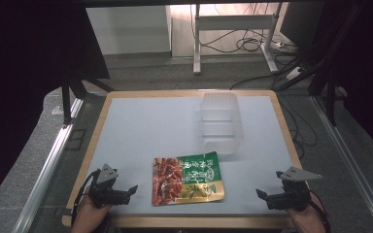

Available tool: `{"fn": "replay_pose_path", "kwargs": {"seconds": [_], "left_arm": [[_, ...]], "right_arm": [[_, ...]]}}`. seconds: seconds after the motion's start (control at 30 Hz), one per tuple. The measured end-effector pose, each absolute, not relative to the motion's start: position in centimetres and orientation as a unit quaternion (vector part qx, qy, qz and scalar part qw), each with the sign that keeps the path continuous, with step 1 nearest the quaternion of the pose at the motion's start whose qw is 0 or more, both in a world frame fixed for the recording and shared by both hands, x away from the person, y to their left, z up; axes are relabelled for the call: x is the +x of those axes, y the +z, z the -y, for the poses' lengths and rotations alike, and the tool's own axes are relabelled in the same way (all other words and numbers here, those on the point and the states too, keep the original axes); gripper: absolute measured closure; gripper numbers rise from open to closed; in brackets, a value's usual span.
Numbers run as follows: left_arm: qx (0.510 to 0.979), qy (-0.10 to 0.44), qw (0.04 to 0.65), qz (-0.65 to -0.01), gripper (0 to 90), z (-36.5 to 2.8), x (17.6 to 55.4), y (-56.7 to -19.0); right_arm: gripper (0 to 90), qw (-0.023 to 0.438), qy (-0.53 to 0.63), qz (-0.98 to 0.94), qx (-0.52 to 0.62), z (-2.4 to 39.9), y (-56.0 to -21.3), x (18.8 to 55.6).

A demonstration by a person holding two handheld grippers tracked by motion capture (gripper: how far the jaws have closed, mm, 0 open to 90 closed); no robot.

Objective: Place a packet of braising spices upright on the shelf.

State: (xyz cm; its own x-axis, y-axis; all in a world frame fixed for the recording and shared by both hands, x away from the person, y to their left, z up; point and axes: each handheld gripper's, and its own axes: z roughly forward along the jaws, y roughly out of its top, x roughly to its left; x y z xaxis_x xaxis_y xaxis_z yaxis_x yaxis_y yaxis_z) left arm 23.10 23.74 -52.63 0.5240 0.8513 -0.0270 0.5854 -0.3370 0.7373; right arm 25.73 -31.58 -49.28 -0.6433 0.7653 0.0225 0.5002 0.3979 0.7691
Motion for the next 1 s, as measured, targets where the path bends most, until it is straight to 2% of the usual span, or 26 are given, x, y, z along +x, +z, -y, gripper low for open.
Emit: {"fn": "replay_pose_path", "kwargs": {"seconds": [0.13, 1.0], "left_arm": [[0.795, 0.183, 0.359, -0.454, 3.2, -23.84, 23.14, -52.64], [0.796, 0.184, 0.357, -0.452, 3.2, -23.73, 23.13, -52.66]], "right_arm": [[0.0, 0.157, 0.414, -0.806, 0.393, 32.05, -49.49, 26.13], [0.0, 0.167, 0.411, -0.811, 0.381, 31.51, -49.49, 26.25]]}}
